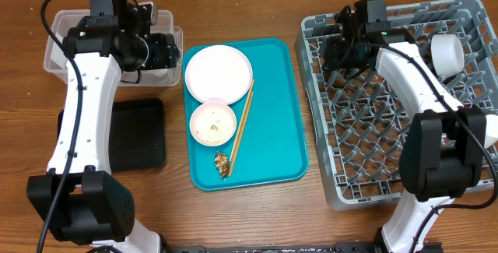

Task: Sort waste into correct bins and load items into the dishwasher

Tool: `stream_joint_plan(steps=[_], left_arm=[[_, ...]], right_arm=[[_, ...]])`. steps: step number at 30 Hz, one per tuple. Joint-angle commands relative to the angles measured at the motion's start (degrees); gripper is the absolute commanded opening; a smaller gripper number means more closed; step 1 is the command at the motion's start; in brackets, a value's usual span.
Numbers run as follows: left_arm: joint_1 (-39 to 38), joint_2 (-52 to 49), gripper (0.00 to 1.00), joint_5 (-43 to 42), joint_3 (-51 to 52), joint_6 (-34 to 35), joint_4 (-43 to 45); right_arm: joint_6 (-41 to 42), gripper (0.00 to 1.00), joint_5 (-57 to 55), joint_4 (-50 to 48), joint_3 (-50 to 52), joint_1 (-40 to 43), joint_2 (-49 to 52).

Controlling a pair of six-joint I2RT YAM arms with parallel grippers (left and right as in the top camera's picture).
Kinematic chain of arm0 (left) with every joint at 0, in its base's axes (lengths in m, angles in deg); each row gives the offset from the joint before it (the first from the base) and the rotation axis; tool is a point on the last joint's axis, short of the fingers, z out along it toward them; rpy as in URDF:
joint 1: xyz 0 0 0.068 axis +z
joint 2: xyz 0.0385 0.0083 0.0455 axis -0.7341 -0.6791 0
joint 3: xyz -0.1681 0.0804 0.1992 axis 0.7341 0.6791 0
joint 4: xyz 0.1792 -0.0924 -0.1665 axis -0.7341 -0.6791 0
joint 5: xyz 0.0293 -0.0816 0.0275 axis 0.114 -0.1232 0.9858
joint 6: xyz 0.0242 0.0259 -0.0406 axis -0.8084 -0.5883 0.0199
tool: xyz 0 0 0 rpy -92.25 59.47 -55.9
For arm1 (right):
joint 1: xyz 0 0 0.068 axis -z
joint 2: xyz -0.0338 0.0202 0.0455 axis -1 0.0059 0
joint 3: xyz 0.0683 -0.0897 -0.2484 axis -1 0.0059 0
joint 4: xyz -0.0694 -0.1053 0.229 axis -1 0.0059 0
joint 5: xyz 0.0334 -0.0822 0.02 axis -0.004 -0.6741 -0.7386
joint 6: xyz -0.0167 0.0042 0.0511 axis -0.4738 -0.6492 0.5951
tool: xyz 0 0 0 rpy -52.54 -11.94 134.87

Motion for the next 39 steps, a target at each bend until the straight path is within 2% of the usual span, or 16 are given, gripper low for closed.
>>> stream_joint_plan(steps=[1, 6, 12, 15, 21, 25, 27, 29, 34, 39], left_arm=[[-0.4, 0.3, 0.73, 0.3, -0.7, -1.3, 0.1], [-0.4, 0.3, 0.73, 0.3, -0.7, -1.3, 0.1], [-0.4, 0.3, 0.73, 0.3, -0.7, -1.3, 0.1], [-0.4, 0.3, 0.73, 0.2, -0.7, -1.3, 0.1], [-0.5, 0.3, 0.73, 0.2, -0.7, -1.3, -0.3], [-0.7, 0.3, 0.71, 0.1, -0.7, -1.2, -1.2], [-1.6, 0.3, 0.71, 0.3, -0.7, -1.3, -2.5], [-3.1, 0.3, 0.72, 0.3, -0.6, -1.3, -3.6], [-9.4, 0.3, 0.71, 0.8, 0.7, -1.2, -5.9], [-16.4, 0.2, 0.71, 7.8, 0.9, -0.2, -9.7]], right_arm=[[0.3, 0.19, 0.8, 1.4, 0.0, 0.1, 0.8], [0.2, 0.32, 0.7, 4.9, -2.1, 0.1, -1.1], [0.3, 0.38, 1.1, 8.7, -6.6, -0.1, -6.7], [0.2, 0.47, 4.2, 8.6, -7.4, -1.5, -9.1], [0.0, 0.49, 4.3, 11.0, -7.4, -7.3, -8.8], [1.2, 0.53, -5.1, 12.8, -7.2, -11.3, -8.8], [6.7, 0.55, -11.2, 15.0, -7.2, -11.8, -9.0], [9.4, 0.60, -13.9, 17.7, -7.3, -11.0, -9.3], [9.2, 0.65, -13.9, 24.4, -7.3, -3.7, -10.9], [9.0, 0.75, -13.9, 29.5, -7.3, 2.6, -11.2]])
